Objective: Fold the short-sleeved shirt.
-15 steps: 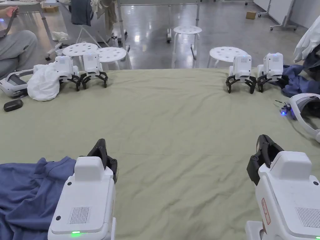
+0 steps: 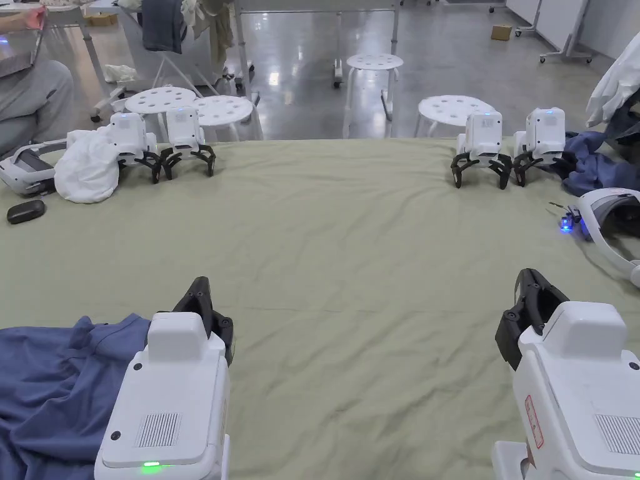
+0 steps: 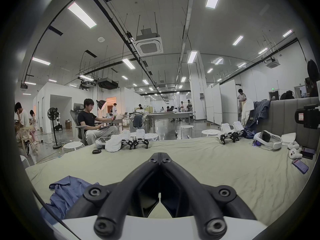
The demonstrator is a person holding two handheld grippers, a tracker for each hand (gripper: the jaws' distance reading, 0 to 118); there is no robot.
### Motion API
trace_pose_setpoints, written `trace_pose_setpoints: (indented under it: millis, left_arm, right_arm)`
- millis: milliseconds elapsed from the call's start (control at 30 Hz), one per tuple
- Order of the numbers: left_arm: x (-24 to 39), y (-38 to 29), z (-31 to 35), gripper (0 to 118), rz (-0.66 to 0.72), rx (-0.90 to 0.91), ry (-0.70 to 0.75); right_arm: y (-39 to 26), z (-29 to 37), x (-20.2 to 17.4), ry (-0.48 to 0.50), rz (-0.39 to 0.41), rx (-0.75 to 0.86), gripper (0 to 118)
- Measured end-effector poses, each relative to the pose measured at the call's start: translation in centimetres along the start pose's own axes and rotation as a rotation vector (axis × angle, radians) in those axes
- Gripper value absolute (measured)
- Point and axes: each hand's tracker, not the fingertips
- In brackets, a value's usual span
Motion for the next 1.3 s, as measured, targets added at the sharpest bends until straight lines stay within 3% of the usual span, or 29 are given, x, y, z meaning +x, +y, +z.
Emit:
trace_pose_setpoints:
  millis: [1300]
  left_arm:
    - [-0.32, 0.16, 0.01, 0, -0.014, 0.006, -0.002]
  right_arm:
    - [0.25, 0.13, 0.11, -0.006, 0.023, 0.015, 4]
